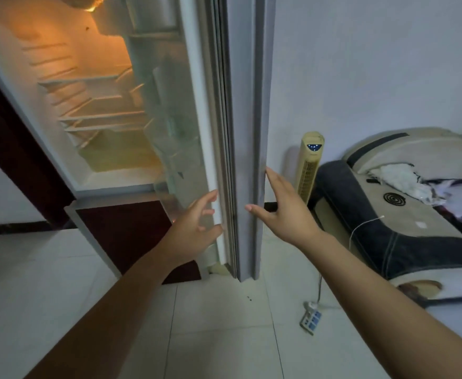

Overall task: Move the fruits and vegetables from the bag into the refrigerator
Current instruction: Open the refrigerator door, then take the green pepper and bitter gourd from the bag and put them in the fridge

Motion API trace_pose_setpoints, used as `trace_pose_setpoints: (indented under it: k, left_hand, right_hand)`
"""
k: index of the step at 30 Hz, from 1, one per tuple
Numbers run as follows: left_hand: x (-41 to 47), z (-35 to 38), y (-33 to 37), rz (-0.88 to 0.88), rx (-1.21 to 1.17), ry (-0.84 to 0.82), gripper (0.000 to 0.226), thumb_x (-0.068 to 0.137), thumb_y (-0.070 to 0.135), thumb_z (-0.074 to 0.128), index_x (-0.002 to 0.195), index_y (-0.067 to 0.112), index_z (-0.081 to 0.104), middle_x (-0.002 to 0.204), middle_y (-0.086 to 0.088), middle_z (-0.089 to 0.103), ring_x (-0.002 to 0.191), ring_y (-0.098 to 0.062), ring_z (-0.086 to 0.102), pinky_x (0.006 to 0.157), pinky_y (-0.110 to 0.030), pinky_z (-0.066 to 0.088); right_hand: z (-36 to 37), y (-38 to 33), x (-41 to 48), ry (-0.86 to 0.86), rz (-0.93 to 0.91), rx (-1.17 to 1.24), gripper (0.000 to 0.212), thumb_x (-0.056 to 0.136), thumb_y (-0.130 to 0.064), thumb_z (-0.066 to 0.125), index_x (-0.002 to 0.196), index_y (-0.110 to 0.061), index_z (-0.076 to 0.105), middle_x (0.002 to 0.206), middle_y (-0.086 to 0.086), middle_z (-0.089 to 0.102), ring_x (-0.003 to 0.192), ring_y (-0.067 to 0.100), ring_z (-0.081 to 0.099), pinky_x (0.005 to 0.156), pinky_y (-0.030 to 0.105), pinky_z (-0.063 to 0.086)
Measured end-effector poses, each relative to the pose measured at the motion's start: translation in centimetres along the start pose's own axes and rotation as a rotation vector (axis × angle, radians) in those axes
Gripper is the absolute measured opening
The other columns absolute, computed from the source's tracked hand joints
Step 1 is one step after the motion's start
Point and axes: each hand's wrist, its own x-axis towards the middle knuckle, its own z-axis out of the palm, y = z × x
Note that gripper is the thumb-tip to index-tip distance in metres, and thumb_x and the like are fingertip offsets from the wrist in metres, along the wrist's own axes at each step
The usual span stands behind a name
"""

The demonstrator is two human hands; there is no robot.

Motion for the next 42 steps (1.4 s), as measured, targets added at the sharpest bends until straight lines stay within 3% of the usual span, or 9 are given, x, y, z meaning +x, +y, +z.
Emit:
trace_pose_setpoints:
  k: [6,8,10,12,18,21,25,32,42]
  left_hand:
    - [1.9,2.3,0.2,0.015,-0.001,-0.028,0.056,0.087,0.012,0.06,0.134,0.034,0.04,0.136,0.016,0.042,0.119,-0.001,0.046,0.094,-0.029,0.047]
    - [1.9,3.1,0.6,0.035,0.034,0.023,0.053,0.086,0.012,0.061,0.132,0.03,0.043,0.133,0.014,0.046,0.112,0.004,0.048,0.087,-0.019,0.045]
    - [1.3,3.8,1.0,0.05,0.069,0.07,0.049,0.084,0.015,0.062,0.129,0.028,0.047,0.127,0.009,0.051,0.109,0.001,0.05,0.09,-0.023,0.045]
    - [0.4,4.8,1.5,0.045,0.074,0.025,0.049,0.08,0.028,0.06,0.127,0.029,0.047,0.125,0.007,0.052,0.11,-0.004,0.052,0.093,-0.032,0.046]
    - [1.0,12.3,3.3,0.104,0.219,-0.118,0.057,0.077,0.048,0.055,0.129,0.027,0.045,0.121,0.016,0.048,0.111,-0.002,0.047,0.091,-0.027,0.045]
    - [2.9,17.5,4.5,0.113,0.348,-0.183,0.055,0.086,0.039,0.059,0.135,0.025,0.04,0.134,0.009,0.044,0.114,0.0,0.04,0.09,-0.018,0.033]
    - [6.4,24.1,6.3,0.029,0.367,-0.228,0.055,0.086,0.034,0.059,0.136,0.023,0.04,0.137,0.003,0.043,0.119,-0.009,0.043,0.092,-0.022,0.034]
    - [10.1,31.7,7.3,-0.081,0.305,-0.355,0.055,0.088,0.038,0.057,0.138,0.027,0.038,0.14,0.007,0.041,0.119,-0.001,0.037,0.096,-0.02,0.03]
    - [18.8,28.9,2.5,-0.223,0.367,-0.169,0.057,0.089,0.038,0.054,0.141,0.024,0.034,0.143,0.003,0.036,0.128,-0.011,0.035,0.096,-0.019,0.026]
  right_hand:
    - [-0.5,2.5,0.2,0.018,0.085,-0.102,0.075,0.085,-0.053,0.056,0.146,-0.023,0.023,0.15,0.002,0.029,0.131,0.02,0.038,0.102,0.037,0.041]
    - [-0.6,4.2,-0.7,0.008,0.124,-0.128,0.074,0.086,-0.052,0.056,0.145,-0.018,0.027,0.148,0.004,0.032,0.131,0.021,0.038,0.105,0.037,0.038]
    - [-0.9,5.8,-2.1,-0.008,0.173,-0.123,0.071,0.087,-0.05,0.056,0.144,-0.017,0.029,0.146,0.004,0.036,0.129,0.019,0.04,0.103,0.033,0.036]
    - [-1.4,7.7,-3.6,-0.049,0.212,-0.139,0.07,0.087,-0.052,0.054,0.143,-0.017,0.031,0.146,0.004,0.038,0.13,0.019,0.039,0.104,0.033,0.035]
    - [-4.1,14.0,-6.5,-0.205,0.203,-0.225,0.066,0.087,-0.058,0.045,0.14,-0.019,0.038,0.142,0.002,0.044,0.129,0.02,0.039,0.105,0.037,0.037]
    - [-6.1,17.7,-7.8,-0.273,0.178,-0.263,0.063,0.089,-0.058,0.042,0.138,-0.017,0.041,0.139,0.005,0.046,0.127,0.023,0.04,0.103,0.041,0.038]
    - [-9.2,23.4,-8.4,-0.346,0.152,-0.287,0.063,0.089,-0.057,0.042,0.139,-0.018,0.04,0.141,0.009,0.043,0.131,0.027,0.036,0.101,0.047,0.04]
    - [-13.4,29.6,-7.7,-0.353,0.196,-0.18,0.057,0.09,-0.053,0.045,0.138,-0.021,0.042,0.144,0.006,0.04,0.134,0.021,0.032,0.107,0.039,0.034]
    - [-8.9,34.0,3.1,-0.377,0.109,-0.055,0.054,0.091,-0.048,0.048,0.137,-0.021,0.043,0.142,0.001,0.043,0.132,0.014,0.035,0.106,0.023,0.027]
